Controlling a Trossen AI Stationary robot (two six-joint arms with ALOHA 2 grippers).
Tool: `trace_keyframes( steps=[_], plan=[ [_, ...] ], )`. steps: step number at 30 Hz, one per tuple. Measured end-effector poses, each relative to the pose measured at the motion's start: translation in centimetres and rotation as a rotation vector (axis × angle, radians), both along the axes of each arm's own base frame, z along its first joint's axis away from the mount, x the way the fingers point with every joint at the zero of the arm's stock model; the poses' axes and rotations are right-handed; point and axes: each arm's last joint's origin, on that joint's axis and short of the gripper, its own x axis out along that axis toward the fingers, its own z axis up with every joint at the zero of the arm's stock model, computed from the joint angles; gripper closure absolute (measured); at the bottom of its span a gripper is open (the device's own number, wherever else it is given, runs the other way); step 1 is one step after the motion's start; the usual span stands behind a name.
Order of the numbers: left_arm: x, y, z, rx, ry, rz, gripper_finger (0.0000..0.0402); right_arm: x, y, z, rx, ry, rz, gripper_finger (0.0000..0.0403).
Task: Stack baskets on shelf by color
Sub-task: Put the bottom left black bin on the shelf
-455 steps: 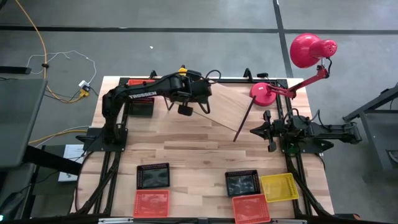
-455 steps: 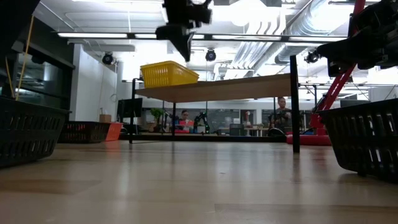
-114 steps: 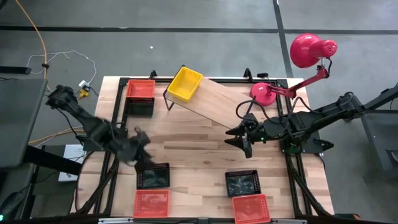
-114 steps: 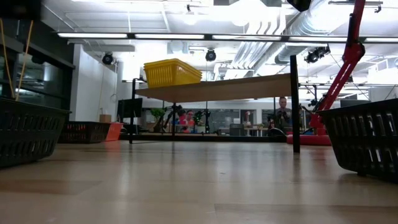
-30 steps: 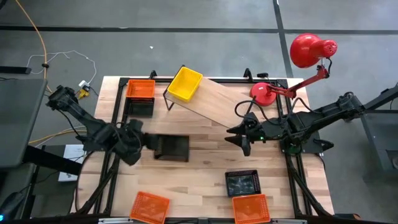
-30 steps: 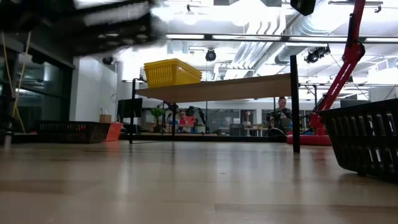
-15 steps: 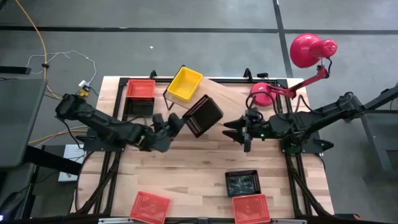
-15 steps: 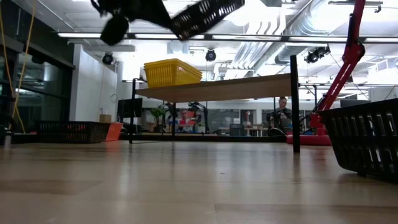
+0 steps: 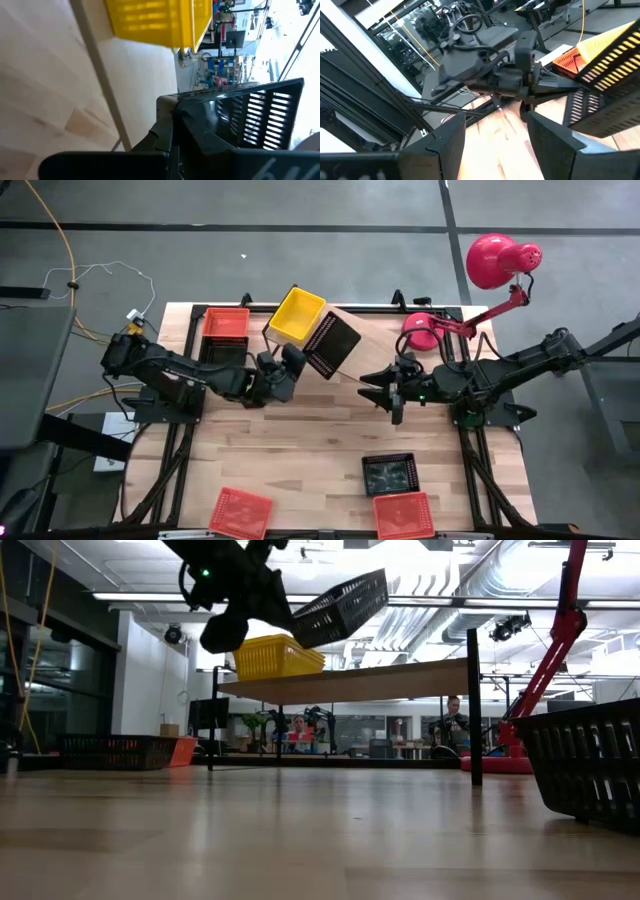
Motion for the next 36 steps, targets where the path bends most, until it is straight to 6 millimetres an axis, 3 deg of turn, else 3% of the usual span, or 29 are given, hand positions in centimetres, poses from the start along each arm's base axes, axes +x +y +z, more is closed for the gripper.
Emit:
trace_keyframes(
  steps=[7,19,36],
  plan=[
    [0.3,0.9,-0.1,0.016,0.034,-0.016,0.0401,0.0,0.0,0.0,-0.019,0.003,0.0,0.0204],
    [1.3,0.9,-2.5,-0.03,0.055,-0.009,0.0401,0.0,-0.1,0.0,-0.038,0.003,-0.027,0.0204],
    [1.3,2.1,-2.2,-0.007,0.037,0.042,0.0368,0.0,-0.1,0.0,-0.038,0.003,-0.026,0.0204]
  ],
)
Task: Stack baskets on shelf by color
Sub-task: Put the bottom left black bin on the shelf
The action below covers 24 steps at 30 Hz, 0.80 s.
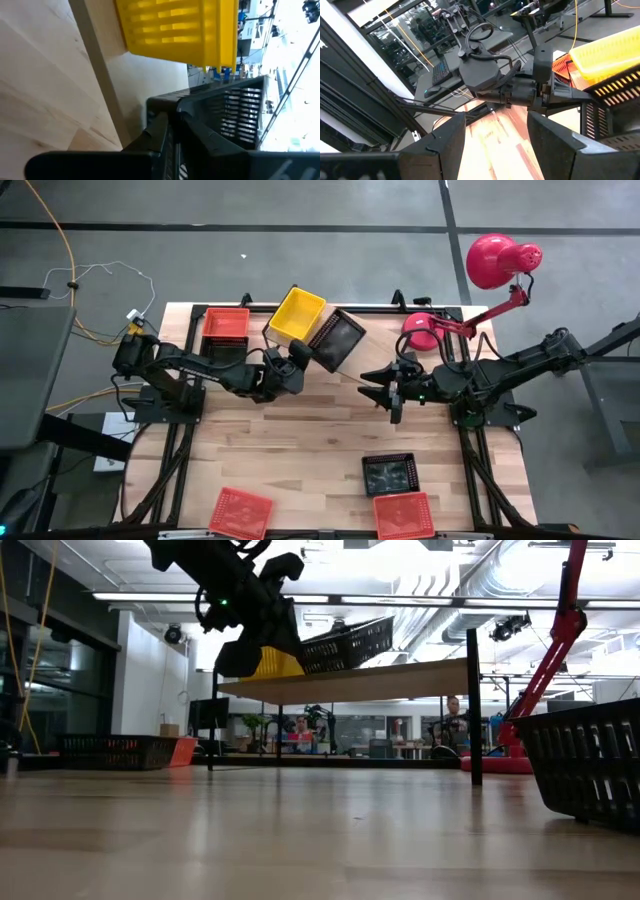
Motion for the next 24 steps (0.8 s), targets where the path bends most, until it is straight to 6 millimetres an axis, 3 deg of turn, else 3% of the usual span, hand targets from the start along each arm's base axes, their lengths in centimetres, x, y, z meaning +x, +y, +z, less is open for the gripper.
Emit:
trace_keyframes(
  steps=[14,24],
  plan=[
    [0.2,0.1,0.5,0.02,-0.043,0.007,0.0294,0.0,0.0,0.0,0.0,0.0,0.001,0.0204],
    [0.4,0.0,1.7,0.069,0.001,-0.122,0.0244,0.0,0.0,0.1,0.005,-0.014,0.001,0.0204]
  ],
)
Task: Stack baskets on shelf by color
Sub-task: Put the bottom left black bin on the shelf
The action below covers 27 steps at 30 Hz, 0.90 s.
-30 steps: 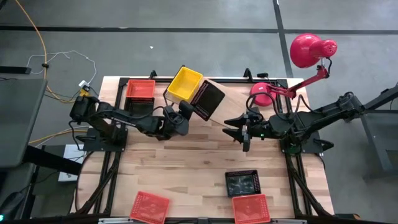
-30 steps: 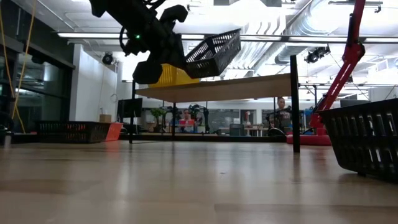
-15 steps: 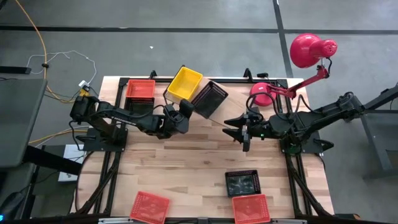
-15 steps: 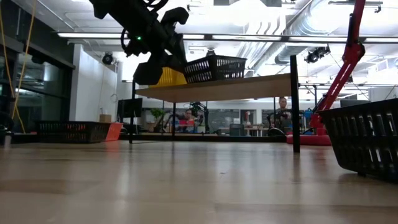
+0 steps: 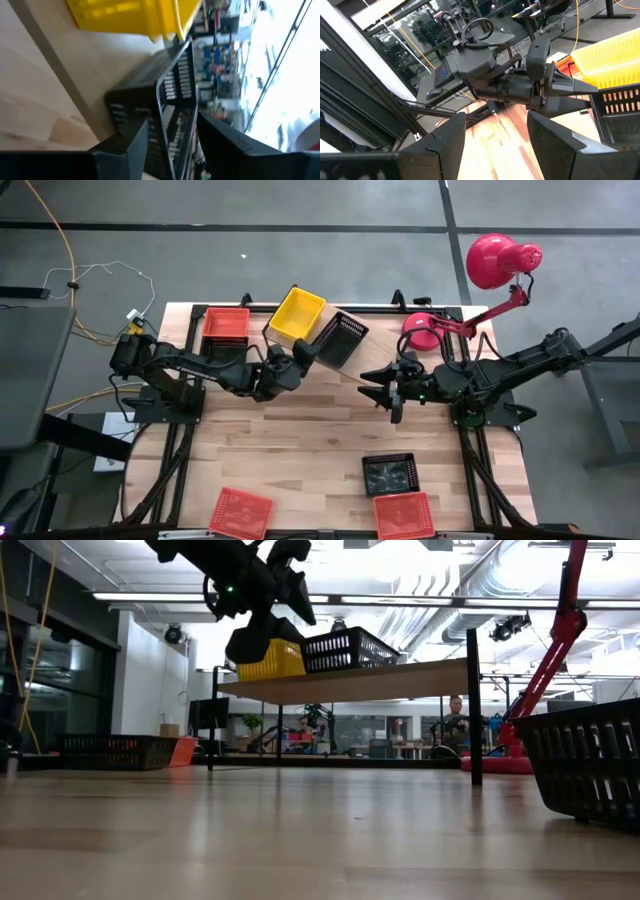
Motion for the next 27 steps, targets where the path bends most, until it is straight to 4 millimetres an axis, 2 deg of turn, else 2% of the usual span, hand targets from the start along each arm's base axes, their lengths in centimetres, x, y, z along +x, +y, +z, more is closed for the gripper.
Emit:
trace_keyframes(
  steps=[8,12,14,18,21,24,27],
  plan=[
    [-1.0,-0.4,2.4,0.088,0.103,-0.222,0.0234,0.0,0.0,0.0,0.002,-0.001,0.0,0.0204],
    [-2.5,-0.6,5.1,0.217,0.148,-0.327,0.0242,0.0,0.0,0.1,0.022,-0.015,-0.008,0.0204],
    [-3.5,-0.7,7.2,0.368,0.178,-0.392,0.0251,0.0,-0.1,0.2,0.022,-0.026,-0.023,0.0204],
    [-6.6,-1.4,12.0,0.789,0.206,-0.578,0.0288,0.1,-0.5,0.7,0.002,-0.073,-0.072,0.0204],
    [-9.3,-2.1,14.3,1.058,0.237,-0.693,0.0334,0.3,-1.3,1.1,-0.03,-0.105,-0.106,0.0204],
    [-12.0,-2.6,15.3,1.121,0.278,-0.733,0.0387,0.5,-2.3,1.5,-0.04,-0.092,-0.151,0.0214],
    [-14.4,-3.0,15.6,1.128,0.312,-0.764,0.0391,0.9,-3.4,1.9,-0.041,-0.033,-0.207,0.0251]
  ],
)
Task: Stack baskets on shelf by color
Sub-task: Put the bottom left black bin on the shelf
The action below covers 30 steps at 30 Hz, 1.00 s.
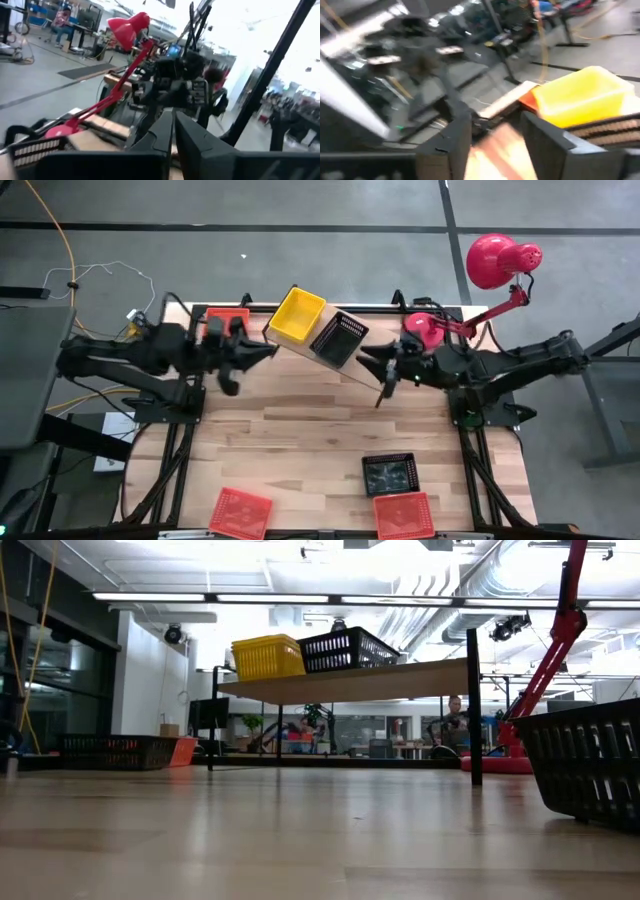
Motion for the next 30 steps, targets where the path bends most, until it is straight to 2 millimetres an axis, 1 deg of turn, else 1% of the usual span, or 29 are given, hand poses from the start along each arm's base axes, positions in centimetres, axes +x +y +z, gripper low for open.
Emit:
trace_keyframes(
  steps=[2,5,6,7,10,12,14,16,20,22,26,30],
  plan=[
    [-1.3,-0.4,0.0,0.026,0.01,-0.02,0.0396,0.5,-0.6,0.0,-0.013,0.077,-0.036,0.0291],
    [-2.6,-0.9,-0.4,0.036,-0.009,-0.057,0.0399,1.5,-1.7,-0.3,-0.035,0.223,-0.083,0.0368],
    [-2.9,-1.0,-0.7,0.042,-0.009,-0.064,0.0399,1.9,-2.1,-0.6,-0.042,0.281,-0.098,0.0385],
    [-3.1,-1.1,-0.9,0.048,-0.013,-0.067,0.04,2.2,-2.5,-1.1,-0.048,0.352,-0.114,0.0392],
    [-3.4,-1.1,-1.9,0.053,-0.015,-0.072,0.0401,2.7,-4.1,-3.0,-0.01,0.584,-0.186,0.0381],
    [-3.3,-1.2,-2.3,0.054,-0.005,-0.077,0.0401,2.6,-5.2,-4.5,0.025,0.737,-0.223,0.0386],
    [-3.1,-1.2,-2.9,0.068,0.018,-0.078,0.0401,2.7,-6.2,-5.9,0.069,0.839,-0.239,0.0398],
    [-3.0,-1.2,-3.2,0.081,0.036,-0.076,0.04,2.9,-6.9,-7.2,0.105,0.895,-0.239,0.0398],
    [-2.6,-1.2,-3.8,0.09,0.083,-0.078,0.0401,4.0,-8.0,-8.9,0.13,0.961,-0.211,0.0401],
    [-2.5,-1.2,-3.9,0.091,0.093,-0.078,0.0401,4.7,-8.5,-9.2,0.13,0.945,-0.202,0.0401],
    [-2.5,-1.2,-3.9,0.094,0.1,-0.059,0.0401,5.5,-9.4,-9.3,0.129,0.888,-0.187,0.0402],
    [-2.5,-1.1,-3.9,0.101,0.103,-0.02,0.0401,5.5,-10.3,-9.2,0.129,0.869,-0.203,0.0402]
  ],
)
